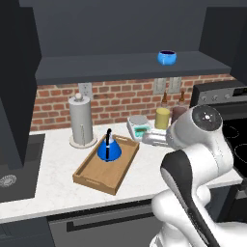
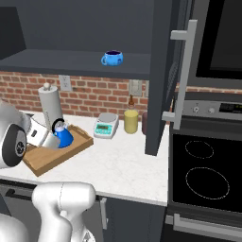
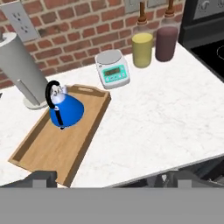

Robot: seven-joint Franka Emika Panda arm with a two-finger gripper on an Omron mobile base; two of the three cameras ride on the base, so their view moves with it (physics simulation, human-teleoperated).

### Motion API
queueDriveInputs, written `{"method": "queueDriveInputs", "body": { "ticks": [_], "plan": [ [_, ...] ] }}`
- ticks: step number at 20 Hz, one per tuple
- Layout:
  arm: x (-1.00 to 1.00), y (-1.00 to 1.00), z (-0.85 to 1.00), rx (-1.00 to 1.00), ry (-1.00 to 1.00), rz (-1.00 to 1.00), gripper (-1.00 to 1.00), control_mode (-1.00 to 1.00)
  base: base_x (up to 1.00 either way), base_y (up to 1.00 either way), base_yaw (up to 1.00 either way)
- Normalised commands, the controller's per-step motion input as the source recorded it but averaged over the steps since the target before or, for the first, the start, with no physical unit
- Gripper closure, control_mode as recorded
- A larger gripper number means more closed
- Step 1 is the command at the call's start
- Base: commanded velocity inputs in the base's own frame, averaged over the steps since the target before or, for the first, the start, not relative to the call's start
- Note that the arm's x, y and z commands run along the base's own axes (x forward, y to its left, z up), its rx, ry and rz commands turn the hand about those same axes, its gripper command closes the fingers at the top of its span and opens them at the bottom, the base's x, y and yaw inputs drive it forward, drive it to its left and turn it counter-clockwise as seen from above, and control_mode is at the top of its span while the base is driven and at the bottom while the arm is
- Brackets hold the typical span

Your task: Pick the kettle from the counter and place it on the tray. Then pick the mug from the cabinet and place it on the tray. Then close the cabinet doors.

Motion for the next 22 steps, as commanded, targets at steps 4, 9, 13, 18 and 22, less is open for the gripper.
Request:
{"method": "queueDriveInputs", "body": {
  "ticks": [4,9,13,18,22],
  "plan": [
    [-0.19,-0.48,0.79,0.0,0.0,0.15,-1.0,-1.0,0.0,0.0,0.0],
    [0.0,-0.26,0.88,-0.04,-0.02,0.07,-1.0,-1.0,0.0,0.0,0.0],
    [0.0,-0.22,0.65,-0.16,-0.07,0.0,-1.0,-1.0,0.0,0.0,0.0],
    [0.0,-0.15,0.34,-0.26,-0.2,0.0,-1.0,-1.0,0.0,0.0,0.0],
    [0.0,-0.14,0.1,-0.23,-0.32,-0.01,-1.0,-1.0,0.0,0.0,0.0]
  ]
}}
